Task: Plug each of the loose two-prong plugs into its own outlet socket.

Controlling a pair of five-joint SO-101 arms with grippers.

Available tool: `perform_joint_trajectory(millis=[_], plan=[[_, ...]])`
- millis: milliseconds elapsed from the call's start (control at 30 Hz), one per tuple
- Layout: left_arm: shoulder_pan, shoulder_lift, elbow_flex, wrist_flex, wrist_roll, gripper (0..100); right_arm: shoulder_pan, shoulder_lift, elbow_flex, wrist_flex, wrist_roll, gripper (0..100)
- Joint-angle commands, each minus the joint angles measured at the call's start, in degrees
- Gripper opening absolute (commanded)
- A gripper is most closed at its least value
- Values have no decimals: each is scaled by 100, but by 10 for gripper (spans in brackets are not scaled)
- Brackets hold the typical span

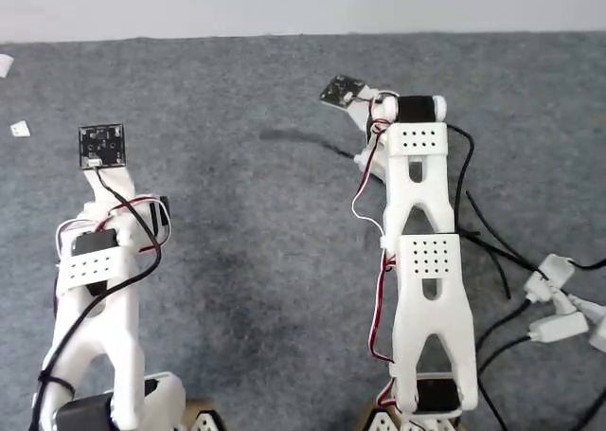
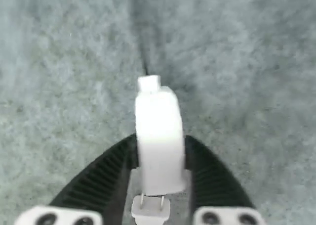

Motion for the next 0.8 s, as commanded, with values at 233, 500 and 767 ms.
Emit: perform_joint_trajectory(millis=[233,500,767], plan=[[-35,-105,-92,-167,-62,195,-286,-901,-343,268,-589,9],[-35,-105,-101,-167,-62,195,-462,-1947,642,277,-1609,9],[-35,-105,-101,-167,-62,195,-418,-4180,3262,259,-3569,9]])
